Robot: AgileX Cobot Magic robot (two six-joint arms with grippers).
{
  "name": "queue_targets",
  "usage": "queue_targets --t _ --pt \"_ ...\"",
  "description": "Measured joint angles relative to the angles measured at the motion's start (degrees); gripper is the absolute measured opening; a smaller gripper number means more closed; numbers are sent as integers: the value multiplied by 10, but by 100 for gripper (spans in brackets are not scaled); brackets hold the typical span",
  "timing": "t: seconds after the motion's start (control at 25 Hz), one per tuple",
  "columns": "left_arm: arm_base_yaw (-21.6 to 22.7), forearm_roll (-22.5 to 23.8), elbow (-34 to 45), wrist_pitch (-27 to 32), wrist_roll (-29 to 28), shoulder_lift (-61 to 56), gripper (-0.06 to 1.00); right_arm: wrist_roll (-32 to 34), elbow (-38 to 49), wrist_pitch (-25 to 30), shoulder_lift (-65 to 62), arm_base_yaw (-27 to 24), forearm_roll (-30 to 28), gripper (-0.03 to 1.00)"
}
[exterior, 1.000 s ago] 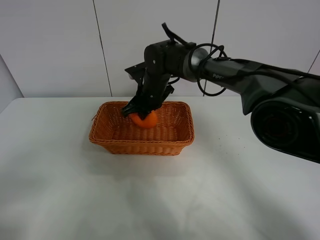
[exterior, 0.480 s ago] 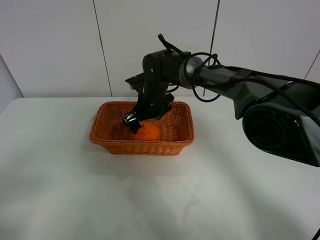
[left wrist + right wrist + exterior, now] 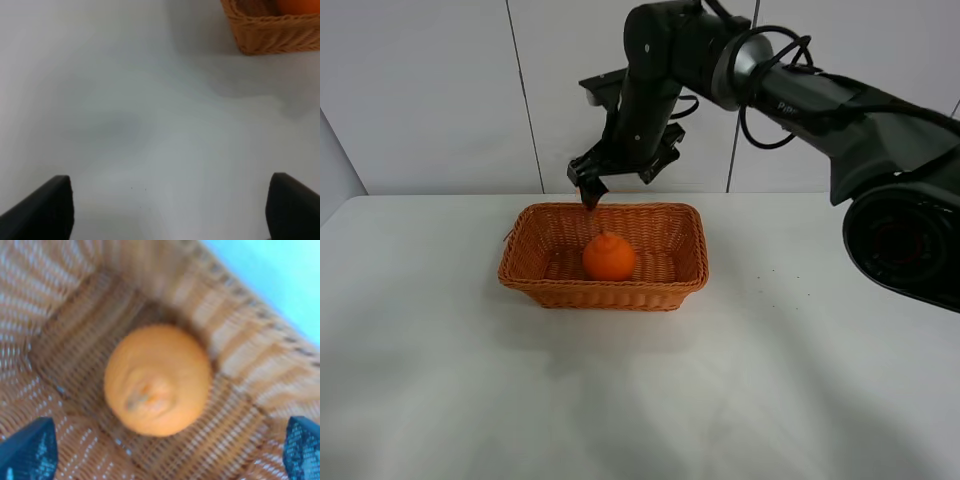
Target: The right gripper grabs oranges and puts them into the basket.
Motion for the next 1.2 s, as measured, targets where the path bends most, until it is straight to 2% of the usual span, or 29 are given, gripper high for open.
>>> queue_targets --t 0.24,0.64,0.84,0.96,1.2 --pt "0 0 0 0 0 0 88 4 -2 6 -11 -58 -2 69" --pt "0 0 0 0 0 0 88 4 -2 6 -11 -251 -7 69" --pt "0 0 0 0 0 0 88 4 8 6 -14 -323 -12 69" --pt "0 0 0 0 0 0 88 4 30 7 -25 -344 -12 69" --pt "0 0 0 0 0 0 88 4 78 7 -76 -349 -1 69"
